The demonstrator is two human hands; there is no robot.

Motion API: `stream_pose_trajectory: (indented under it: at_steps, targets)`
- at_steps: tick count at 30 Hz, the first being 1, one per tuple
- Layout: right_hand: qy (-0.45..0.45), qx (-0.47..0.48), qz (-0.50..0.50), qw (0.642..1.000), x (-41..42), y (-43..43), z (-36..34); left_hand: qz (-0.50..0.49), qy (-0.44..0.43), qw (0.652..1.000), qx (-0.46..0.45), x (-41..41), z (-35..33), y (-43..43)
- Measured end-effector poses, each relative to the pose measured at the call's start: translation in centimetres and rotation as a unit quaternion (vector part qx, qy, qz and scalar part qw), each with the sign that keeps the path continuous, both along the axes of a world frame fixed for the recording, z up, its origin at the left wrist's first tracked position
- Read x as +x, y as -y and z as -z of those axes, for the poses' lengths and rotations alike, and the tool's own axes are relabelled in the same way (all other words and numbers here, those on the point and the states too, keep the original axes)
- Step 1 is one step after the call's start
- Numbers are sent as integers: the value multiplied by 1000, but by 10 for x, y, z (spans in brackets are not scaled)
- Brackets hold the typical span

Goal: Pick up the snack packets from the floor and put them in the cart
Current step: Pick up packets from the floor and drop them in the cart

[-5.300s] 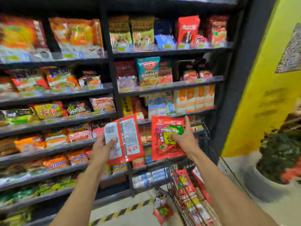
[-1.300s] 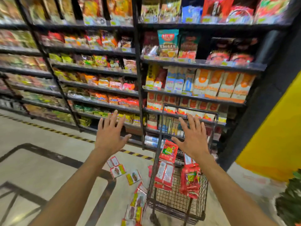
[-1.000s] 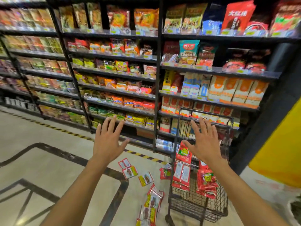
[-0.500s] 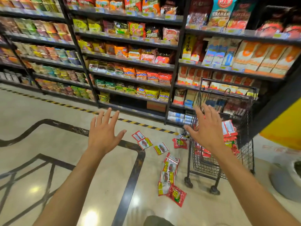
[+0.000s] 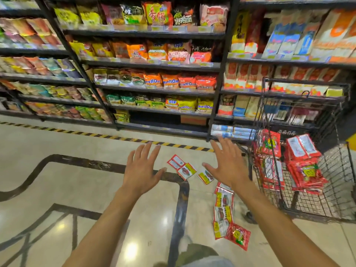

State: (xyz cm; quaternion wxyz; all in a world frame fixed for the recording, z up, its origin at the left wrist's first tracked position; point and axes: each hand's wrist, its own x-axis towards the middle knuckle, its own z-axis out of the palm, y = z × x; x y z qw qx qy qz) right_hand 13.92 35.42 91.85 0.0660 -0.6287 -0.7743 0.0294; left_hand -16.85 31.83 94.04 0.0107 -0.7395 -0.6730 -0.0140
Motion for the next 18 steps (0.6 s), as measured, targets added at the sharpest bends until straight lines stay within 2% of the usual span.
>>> stream_pose_trajectory:
  at_steps: [8,12,15,18]
  targets:
    - [-3,-25,38,999,-53,-109,32,77,13,996,-49,-40,40,-158]
    - [-2,-49,86,995,-72,-168,67,133,5,988,-82,-54,79,-243]
    - [-35,-61,125,990,-89,-210,91,176,4,977,-118,-64,101,-313]
    - [-46,-64,192,978,-103,-245,109,241,-2,961,-136,-65,111,-383]
